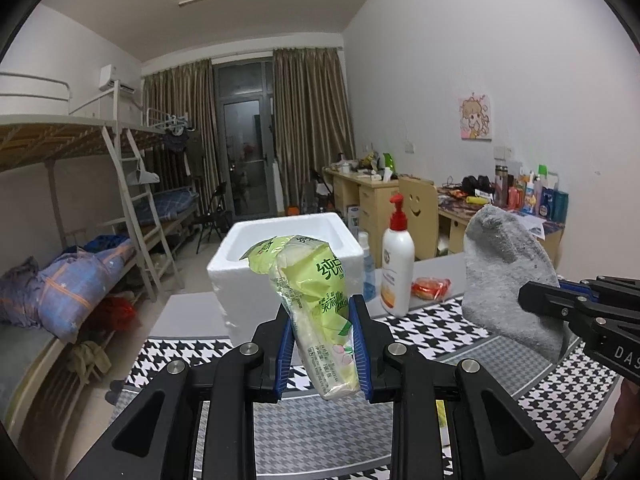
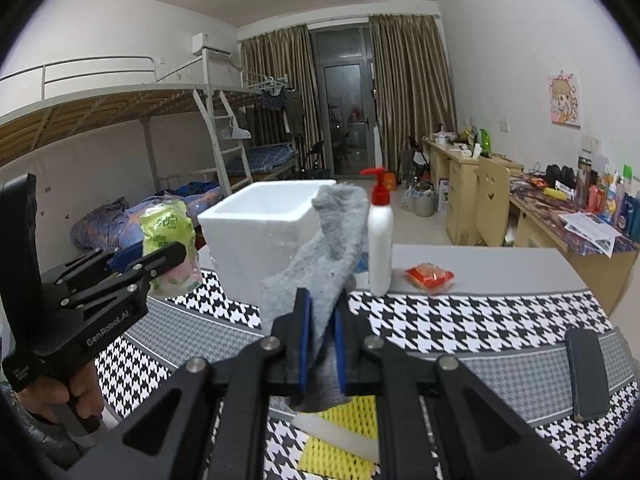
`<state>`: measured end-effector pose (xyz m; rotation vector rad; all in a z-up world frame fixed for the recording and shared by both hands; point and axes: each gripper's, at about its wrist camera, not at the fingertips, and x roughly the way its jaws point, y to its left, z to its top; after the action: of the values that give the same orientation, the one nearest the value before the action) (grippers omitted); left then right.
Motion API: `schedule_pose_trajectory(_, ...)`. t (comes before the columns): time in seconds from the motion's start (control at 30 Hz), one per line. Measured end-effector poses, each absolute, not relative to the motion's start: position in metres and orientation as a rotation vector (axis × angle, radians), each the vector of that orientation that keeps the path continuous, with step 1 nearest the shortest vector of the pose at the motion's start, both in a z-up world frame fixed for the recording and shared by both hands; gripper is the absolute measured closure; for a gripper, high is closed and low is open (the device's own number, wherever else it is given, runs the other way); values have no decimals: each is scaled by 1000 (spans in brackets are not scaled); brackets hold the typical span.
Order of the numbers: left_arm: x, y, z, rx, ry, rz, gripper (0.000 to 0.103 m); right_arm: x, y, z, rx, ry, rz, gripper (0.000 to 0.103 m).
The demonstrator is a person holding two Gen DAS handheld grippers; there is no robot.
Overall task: Organize soft objects
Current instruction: 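Carry the packet and sock with both grippers over the white foam box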
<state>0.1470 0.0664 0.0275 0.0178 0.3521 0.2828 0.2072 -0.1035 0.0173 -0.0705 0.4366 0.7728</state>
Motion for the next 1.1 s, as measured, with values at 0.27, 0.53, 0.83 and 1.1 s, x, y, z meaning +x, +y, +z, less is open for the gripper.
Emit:
schedule_pose_trajectory(0.27,145,72,36,16,323,295,75,207,-91,27,-81,410,806,89)
schedule_pose_trajectory(0.53,147,80,44,23,303,324,75,212,-81,33,-88,392,822,89)
schedule_pose_trajectory(0.83,148,87,49,15,296,337,75,217,-70,39,-104,377,831,89)
schedule_pose_trajectory(1.1,151,91,50,2,301,328,75,218,-60,44,-123,359,838,89)
